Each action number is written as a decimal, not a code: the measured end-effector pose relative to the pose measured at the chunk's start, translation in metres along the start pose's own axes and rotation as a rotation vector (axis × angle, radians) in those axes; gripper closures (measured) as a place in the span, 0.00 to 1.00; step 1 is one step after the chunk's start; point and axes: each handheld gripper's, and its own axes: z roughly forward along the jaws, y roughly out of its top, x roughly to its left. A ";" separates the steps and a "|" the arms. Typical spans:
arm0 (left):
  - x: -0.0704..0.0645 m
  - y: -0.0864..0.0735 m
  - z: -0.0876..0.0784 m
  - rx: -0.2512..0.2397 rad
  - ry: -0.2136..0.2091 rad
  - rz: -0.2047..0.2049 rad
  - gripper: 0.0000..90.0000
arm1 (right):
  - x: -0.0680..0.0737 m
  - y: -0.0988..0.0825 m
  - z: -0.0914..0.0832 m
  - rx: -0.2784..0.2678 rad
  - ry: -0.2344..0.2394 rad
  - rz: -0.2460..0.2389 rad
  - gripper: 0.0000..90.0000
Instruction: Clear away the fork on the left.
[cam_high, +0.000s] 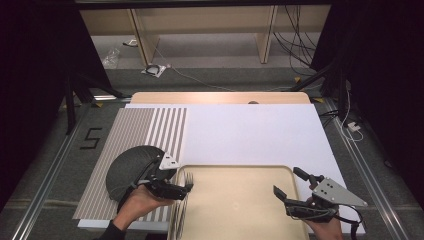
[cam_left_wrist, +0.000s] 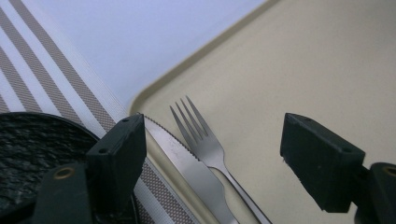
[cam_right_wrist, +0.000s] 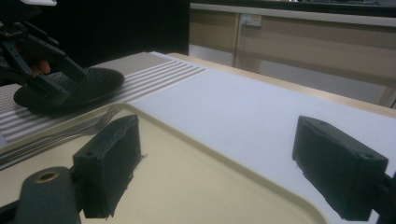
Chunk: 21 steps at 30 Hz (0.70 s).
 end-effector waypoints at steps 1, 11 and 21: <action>0.001 0.000 -0.001 -0.012 0.005 -0.004 0.25 | 0.000 0.000 0.000 0.000 0.000 0.000 0.18; 0.019 -0.005 -0.018 -0.132 0.044 -0.130 0.25 | 0.000 0.000 0.000 -0.001 0.001 0.005 0.18; 0.032 -0.016 -0.026 -0.163 0.092 -0.200 0.25 | -0.001 0.000 0.000 -0.003 0.001 0.010 0.18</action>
